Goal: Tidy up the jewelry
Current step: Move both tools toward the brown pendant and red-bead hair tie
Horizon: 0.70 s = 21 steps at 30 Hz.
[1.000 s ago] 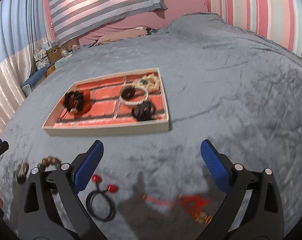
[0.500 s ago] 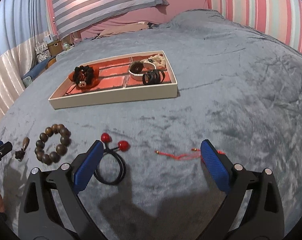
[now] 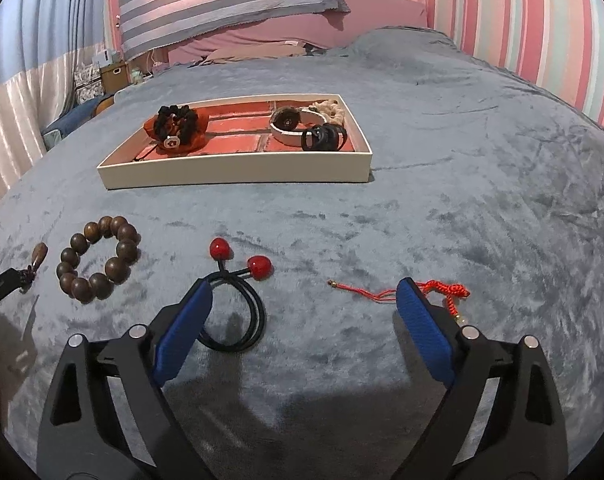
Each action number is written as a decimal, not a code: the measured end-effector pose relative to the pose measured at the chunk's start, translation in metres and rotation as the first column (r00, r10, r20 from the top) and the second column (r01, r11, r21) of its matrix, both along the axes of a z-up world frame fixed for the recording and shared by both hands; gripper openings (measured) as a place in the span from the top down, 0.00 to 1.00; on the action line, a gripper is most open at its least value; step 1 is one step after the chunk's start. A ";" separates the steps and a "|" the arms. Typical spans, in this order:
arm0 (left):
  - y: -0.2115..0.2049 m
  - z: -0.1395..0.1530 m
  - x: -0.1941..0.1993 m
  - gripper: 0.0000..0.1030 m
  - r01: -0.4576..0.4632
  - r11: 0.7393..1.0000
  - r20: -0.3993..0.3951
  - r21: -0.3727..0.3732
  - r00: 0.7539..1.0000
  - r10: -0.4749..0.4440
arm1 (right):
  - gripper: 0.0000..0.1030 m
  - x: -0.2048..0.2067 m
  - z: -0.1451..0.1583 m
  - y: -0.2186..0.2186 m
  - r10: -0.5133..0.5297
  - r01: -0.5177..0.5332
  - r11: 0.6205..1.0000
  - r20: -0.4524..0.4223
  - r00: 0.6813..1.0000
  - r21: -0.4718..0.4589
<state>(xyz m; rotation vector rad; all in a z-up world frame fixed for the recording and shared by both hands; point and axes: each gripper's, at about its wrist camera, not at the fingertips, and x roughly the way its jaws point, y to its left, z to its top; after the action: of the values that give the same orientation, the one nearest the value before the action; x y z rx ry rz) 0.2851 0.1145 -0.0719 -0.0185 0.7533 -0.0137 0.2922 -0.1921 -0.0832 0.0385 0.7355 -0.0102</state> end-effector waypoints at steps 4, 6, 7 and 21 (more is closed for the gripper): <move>0.003 -0.001 0.001 0.07 0.002 1.000 0.002 -0.019 1.000 -0.002 | 0.17 0.001 -0.003 0.002 0.008 -0.008 1.000 -0.006 1.000 -0.001; 0.004 -0.003 0.003 0.07 0.000 1.000 0.000 -0.023 1.000 0.000 | 0.18 0.002 -0.004 0.003 0.012 -0.012 1.000 -0.007 1.000 -0.004; 0.004 -0.004 0.003 0.07 0.001 1.000 -0.001 -0.023 1.000 -0.001 | 0.19 0.002 -0.004 0.003 0.014 -0.014 1.000 -0.006 1.000 -0.008; -0.002 -0.003 0.000 0.08 0.020 1.000 0.027 0.000 0.999 -0.020 | 0.25 0.005 -0.011 0.005 0.020 -0.020 1.000 -0.023 1.000 -0.008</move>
<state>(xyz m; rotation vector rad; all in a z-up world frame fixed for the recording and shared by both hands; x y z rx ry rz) 0.2853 0.1125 -0.0751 -0.0104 0.7260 -0.0333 0.2977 -0.1871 -0.0942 0.0233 0.7591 0.0055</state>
